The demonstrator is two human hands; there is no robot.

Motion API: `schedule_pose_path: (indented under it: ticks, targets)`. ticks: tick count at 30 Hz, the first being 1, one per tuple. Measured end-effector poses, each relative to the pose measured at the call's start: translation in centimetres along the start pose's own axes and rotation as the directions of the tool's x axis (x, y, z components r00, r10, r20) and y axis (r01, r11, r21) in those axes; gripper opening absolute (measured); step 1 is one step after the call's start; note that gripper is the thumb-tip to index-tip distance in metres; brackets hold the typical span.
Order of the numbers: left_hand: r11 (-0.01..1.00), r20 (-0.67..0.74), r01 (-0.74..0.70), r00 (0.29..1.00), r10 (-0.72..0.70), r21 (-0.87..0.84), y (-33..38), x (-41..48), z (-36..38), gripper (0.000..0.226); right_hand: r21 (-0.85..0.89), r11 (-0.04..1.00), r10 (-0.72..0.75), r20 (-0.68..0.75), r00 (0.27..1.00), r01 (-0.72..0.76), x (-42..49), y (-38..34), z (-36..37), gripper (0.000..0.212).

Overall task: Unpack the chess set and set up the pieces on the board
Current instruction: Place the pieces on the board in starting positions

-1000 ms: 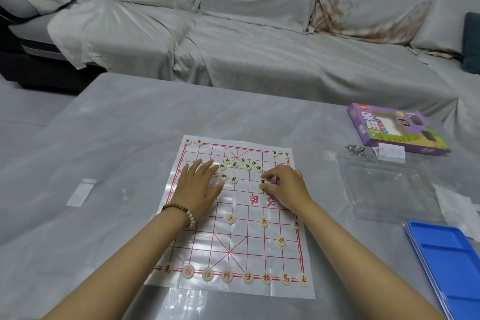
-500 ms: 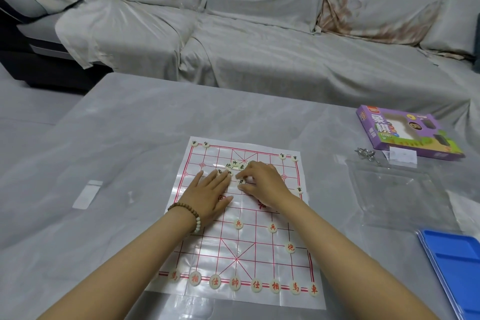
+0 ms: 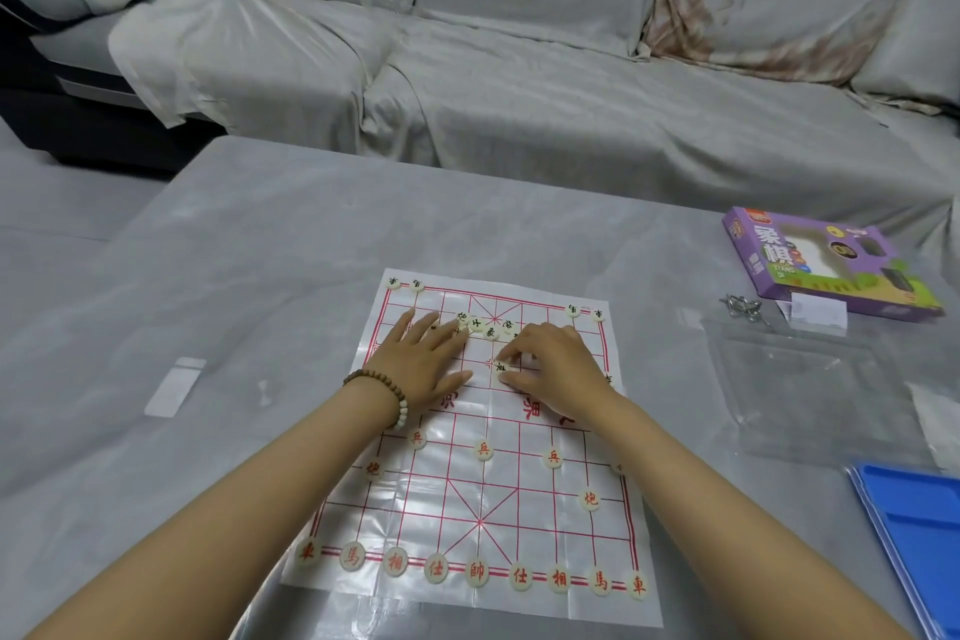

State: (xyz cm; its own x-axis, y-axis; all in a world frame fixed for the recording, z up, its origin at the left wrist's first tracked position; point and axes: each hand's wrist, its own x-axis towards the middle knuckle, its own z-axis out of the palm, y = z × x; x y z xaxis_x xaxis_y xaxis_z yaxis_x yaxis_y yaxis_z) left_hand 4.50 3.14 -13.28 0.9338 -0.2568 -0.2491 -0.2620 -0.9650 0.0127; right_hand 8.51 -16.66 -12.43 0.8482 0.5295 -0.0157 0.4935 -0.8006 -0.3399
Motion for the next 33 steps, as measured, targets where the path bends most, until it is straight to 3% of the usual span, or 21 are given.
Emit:
schedule_pose_path:
  ticks: [2, 4, 7, 10, 14, 19, 33]
  targets:
    - [0.999, -0.026, -0.041, 0.999, 0.041, 0.006, 0.0, -0.5, 0.3, 0.095, -0.018, 1.0, 0.017, -0.025, 1.0, -0.018, 0.0, -0.2, 0.1, 0.028]
    - [0.997, -0.042, -0.077, 0.996, 0.077, -0.013, -0.3, -1.2, 0.5, 0.099, -0.026, 0.999, 0.034, -0.045, 0.998, -0.035, 0.0, -0.3, 0.3, 0.031]
    - [0.991, -0.115, -0.09, 0.99, 0.078, -0.102, -0.9, -1.8, 0.1, 0.083, -0.016, 0.999, 0.047, -0.042, 0.998, -0.048, 0.0, -0.3, 0.3, 0.036]
    - [0.973, -0.209, -0.003, 0.977, -0.046, -0.231, -0.9, -1.8, -0.7, 0.051, 0.015, 0.999, 0.036, -0.001, 0.999, -0.036, 0.0, -0.3, 0.2, 0.038]
    - [0.946, -0.236, 0.089, 0.957, -0.168, -0.312, -0.1, -0.8, -0.8, 0.043, 0.078, 0.995, 0.063, -0.005, 0.998, -0.062, 0.2, -0.5, 0.2, 0.027]
    - [0.938, -0.25, 0.143, 0.941, -0.228, -0.316, 0.6, 0.1, -0.6, 0.036, 0.08, 0.992, 0.103, -0.073, 0.992, -0.097, 0.4, -0.8, 1.0, 0.029]
    - [0.931, -0.251, 0.149, 0.938, -0.24, -0.335, 0.8, 0.4, -0.6, 0.027, 0.096, 0.99, 0.111, -0.078, 0.991, -0.104, 0.5, -1.4, 1.1, 0.032]
